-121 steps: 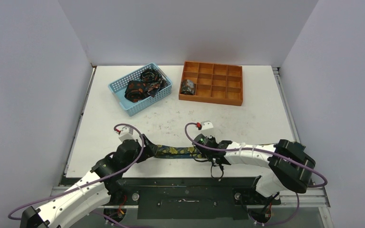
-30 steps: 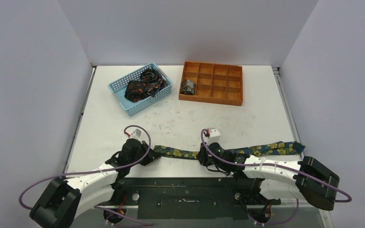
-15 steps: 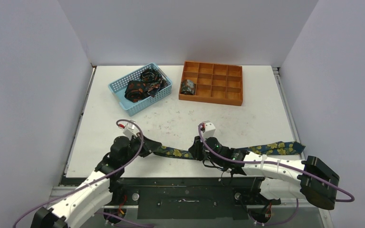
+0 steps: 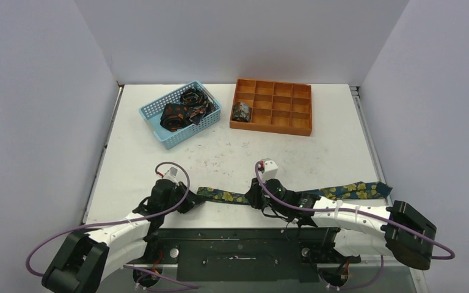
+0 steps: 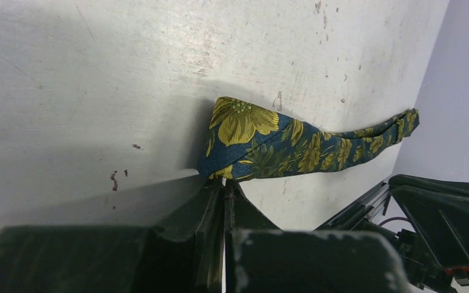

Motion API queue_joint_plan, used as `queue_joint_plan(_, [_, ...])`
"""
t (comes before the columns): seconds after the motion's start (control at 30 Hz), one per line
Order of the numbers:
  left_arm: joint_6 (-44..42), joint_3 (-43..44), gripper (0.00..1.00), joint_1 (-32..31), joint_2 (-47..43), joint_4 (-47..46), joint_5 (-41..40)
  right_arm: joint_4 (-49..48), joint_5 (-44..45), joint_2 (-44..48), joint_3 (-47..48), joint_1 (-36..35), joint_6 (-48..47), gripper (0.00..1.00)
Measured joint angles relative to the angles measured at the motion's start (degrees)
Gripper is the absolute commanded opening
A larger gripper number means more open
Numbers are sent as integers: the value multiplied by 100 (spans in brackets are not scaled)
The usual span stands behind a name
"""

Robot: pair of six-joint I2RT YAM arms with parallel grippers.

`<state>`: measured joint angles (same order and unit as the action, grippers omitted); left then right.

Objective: Roll the ties
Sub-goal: Flatten out the tie at the center of the board.

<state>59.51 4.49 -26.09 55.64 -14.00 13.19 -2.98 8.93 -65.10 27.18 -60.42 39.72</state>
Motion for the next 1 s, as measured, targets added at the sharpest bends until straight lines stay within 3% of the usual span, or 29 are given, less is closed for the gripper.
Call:
queue_joint_plan(0.3, [-50, -192, 0, 0, -199, -129, -85, -149, -50, -197, -31, -179, 0, 13])
queue_joint_plan(0.53, [0, -57, 0, 0, -1878, 339, 271, -175, 44, -190, -31, -229, -2, 13])
queue_joint_plan(0.63, [140, 208, 0, 2, -2118, 260, 269, -175, 131, -151, -31, -232, -2, 13])
queue_joint_plan(0.8, [291, 551, 0, 59, -1005, -251, 201, -251, 254, 105, -107, -232, 4, 13])
queue_joint_plan(1.0, [490, 247, 0, 109, 463, -772, 160, -251, 330, 369, -199, -232, 4, 13])
